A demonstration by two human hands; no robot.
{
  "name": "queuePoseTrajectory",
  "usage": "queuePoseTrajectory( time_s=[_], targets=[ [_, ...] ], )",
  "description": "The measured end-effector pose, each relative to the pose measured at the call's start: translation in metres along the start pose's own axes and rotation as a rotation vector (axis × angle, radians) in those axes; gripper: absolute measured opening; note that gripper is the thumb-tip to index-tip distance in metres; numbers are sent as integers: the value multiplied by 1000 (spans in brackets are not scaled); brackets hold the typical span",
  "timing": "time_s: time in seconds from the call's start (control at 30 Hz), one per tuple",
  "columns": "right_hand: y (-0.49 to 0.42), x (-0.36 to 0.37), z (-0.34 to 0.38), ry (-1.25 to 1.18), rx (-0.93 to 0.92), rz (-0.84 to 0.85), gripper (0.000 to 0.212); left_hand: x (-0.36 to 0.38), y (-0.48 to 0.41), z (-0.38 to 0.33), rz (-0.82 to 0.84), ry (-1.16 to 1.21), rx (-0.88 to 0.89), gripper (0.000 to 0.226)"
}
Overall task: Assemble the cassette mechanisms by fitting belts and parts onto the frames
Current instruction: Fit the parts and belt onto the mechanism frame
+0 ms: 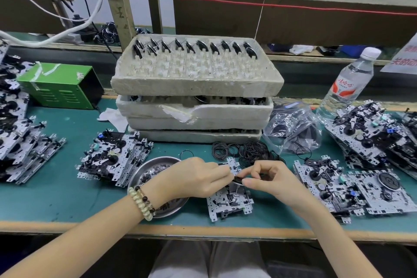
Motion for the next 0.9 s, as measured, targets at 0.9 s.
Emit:
queuePoseTrajectory(
  time_s=[0.9],
  targets=[
    [38, 1, 24, 624, -254, -609, 39, 35, -28, 41, 314, 309, -626, 51]
  ],
)
Point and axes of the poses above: each hand's wrist, its own y-axis away from the middle knuckle, its own x-axis out of the palm, z = x × y, the point moved 8 cm from there along -y, towards the middle knuckle, and after that the axes turned 8 degrees about z, right-handed, at the moved point
